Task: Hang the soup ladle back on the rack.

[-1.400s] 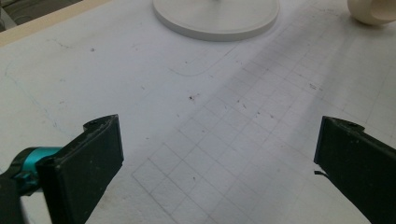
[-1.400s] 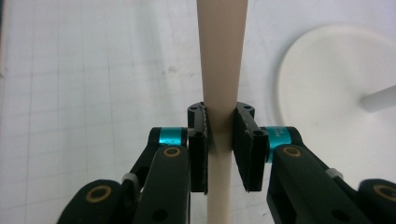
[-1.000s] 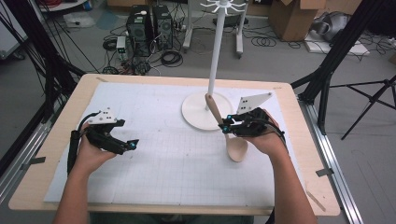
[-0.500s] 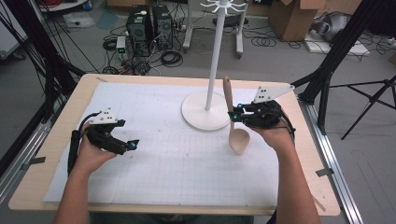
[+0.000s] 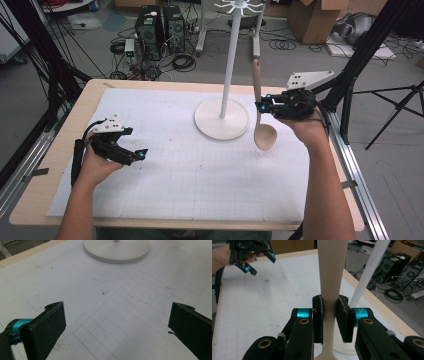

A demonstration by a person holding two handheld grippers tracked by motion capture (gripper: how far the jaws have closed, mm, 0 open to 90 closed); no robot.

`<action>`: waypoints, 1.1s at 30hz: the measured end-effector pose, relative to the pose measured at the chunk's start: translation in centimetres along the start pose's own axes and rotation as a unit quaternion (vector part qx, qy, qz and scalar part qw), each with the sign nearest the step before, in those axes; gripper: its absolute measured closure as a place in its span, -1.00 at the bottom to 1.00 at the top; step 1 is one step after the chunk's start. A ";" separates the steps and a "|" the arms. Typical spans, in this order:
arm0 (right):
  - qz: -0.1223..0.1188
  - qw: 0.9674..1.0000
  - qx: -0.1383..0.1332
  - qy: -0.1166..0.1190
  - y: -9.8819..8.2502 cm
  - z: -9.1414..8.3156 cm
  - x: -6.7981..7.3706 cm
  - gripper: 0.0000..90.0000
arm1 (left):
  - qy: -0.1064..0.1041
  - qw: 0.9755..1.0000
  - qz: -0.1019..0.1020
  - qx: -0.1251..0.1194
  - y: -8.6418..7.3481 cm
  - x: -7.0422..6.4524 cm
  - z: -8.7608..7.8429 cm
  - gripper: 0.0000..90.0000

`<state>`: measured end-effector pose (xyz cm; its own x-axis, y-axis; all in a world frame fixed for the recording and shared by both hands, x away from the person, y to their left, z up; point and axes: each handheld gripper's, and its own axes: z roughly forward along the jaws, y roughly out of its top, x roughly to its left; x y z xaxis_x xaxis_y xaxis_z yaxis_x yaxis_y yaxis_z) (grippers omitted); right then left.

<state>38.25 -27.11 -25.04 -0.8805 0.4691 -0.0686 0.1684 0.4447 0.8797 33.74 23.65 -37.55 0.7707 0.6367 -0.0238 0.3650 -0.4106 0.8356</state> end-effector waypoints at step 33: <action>0.033 0.998 0.041 -0.017 7.8 -1.9 -7.6 0.71 | 0.008 1.000 -0.007 0.005 -0.3 0.5 -0.2 -0.96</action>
<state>45.37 -28.62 -16.75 -0.8506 0.5251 -0.0283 0.2632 0.4717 0.8415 33.95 24.22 -37.67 0.7576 0.6521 -0.0264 0.3803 -0.4082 0.8299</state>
